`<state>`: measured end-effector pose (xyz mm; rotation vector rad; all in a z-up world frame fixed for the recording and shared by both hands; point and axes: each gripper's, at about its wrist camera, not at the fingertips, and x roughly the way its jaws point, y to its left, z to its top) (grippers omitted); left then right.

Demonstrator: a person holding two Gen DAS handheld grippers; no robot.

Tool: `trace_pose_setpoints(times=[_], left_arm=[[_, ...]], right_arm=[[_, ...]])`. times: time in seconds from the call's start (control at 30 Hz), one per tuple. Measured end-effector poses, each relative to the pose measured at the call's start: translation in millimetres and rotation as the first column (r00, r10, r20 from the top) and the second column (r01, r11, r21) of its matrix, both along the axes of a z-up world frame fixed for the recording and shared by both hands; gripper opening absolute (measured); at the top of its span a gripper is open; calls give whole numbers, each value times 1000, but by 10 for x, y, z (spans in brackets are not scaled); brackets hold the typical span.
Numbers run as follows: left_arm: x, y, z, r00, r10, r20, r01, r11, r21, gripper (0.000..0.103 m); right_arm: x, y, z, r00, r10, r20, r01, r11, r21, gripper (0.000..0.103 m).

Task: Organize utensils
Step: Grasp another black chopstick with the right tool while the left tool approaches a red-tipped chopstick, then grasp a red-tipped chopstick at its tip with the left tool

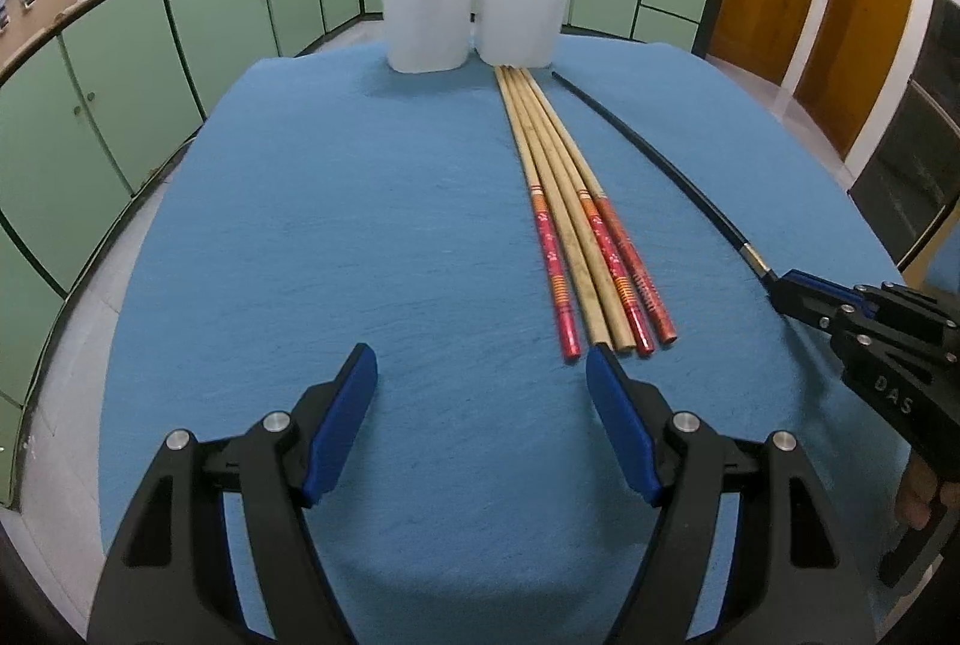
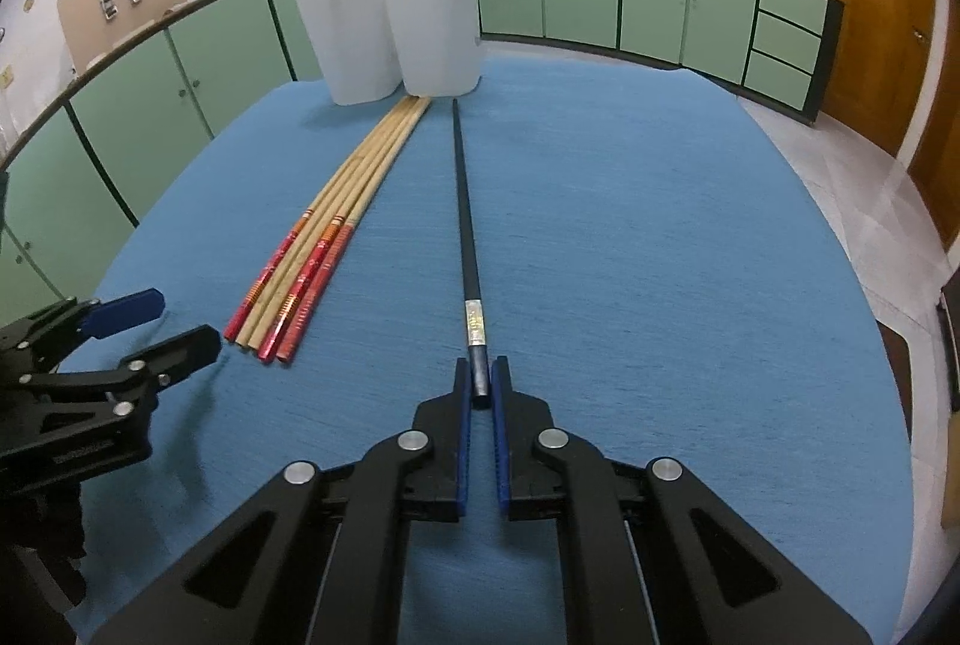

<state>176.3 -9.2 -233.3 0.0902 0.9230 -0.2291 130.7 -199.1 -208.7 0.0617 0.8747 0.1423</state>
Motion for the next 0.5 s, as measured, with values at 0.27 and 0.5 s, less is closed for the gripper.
trace_pose_setpoints(times=[0.27,0.5], left_arm=[[107,-61,-42,999,32,0,-32,999,38,71],[102,124,-31,995,99,0,-99,994,41,71]], right_arm=[[7,-30,-13,1000,3,2,-3,1000,19,7],[-24,-78,-15,999,33,6,-34,999,43,13]])
